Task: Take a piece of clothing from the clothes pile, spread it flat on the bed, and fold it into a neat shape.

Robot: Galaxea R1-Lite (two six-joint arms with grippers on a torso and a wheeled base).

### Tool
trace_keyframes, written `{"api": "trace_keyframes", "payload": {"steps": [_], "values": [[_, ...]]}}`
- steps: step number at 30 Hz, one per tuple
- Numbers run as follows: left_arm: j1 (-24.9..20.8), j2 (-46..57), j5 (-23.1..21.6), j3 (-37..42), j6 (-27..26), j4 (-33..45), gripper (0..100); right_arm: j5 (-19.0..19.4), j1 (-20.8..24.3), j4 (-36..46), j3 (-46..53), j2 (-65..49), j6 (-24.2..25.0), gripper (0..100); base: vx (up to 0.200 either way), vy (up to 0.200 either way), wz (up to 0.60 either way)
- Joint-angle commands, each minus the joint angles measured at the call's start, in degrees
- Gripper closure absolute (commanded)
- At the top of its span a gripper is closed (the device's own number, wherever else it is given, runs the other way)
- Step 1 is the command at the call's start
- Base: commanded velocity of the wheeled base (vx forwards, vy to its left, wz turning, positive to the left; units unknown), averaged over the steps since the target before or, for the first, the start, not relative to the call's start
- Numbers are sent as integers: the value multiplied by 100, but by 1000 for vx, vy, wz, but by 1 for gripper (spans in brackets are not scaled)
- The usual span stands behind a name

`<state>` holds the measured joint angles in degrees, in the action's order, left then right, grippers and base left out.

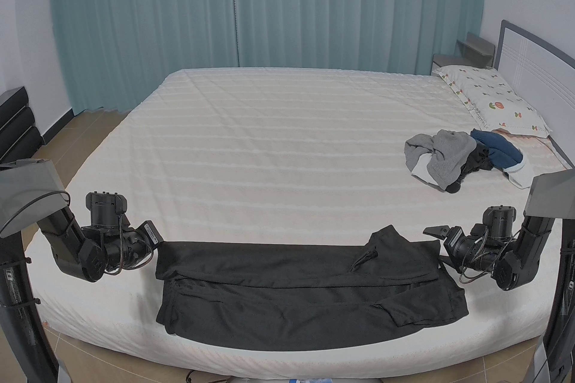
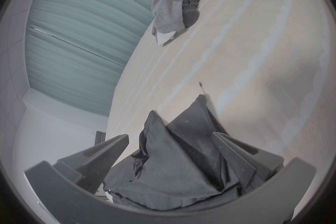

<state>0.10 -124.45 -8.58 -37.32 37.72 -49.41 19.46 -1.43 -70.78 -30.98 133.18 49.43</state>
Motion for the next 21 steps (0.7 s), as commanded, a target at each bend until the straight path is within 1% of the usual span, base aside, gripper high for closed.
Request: {"api": "trace_keyframes", "payload": {"steps": [1, 9, 14, 15, 21], "values": [[8, -167, 6, -65, 16, -16, 100, -91, 81, 38, -93, 41, -4, 0, 0, 0, 0], [17, -325, 6, -83, 16, -34, 100, -117, 64, 82, -181, 41, -21, 0, 0, 0, 0], [17, -369, 14, -74, -1, -34, 100, -205, -16, 82, -172, -29, -39, 0, 0, 0, 0], [17, -404, 14, -83, -1, -34, 100, -205, -86, 82, -154, -29, -48, 0, 0, 0, 0], [43, -431, 14, -74, -1, -34, 100, -214, -103, 196, -189, 68, -83, 0, 0, 0, 0]]}}
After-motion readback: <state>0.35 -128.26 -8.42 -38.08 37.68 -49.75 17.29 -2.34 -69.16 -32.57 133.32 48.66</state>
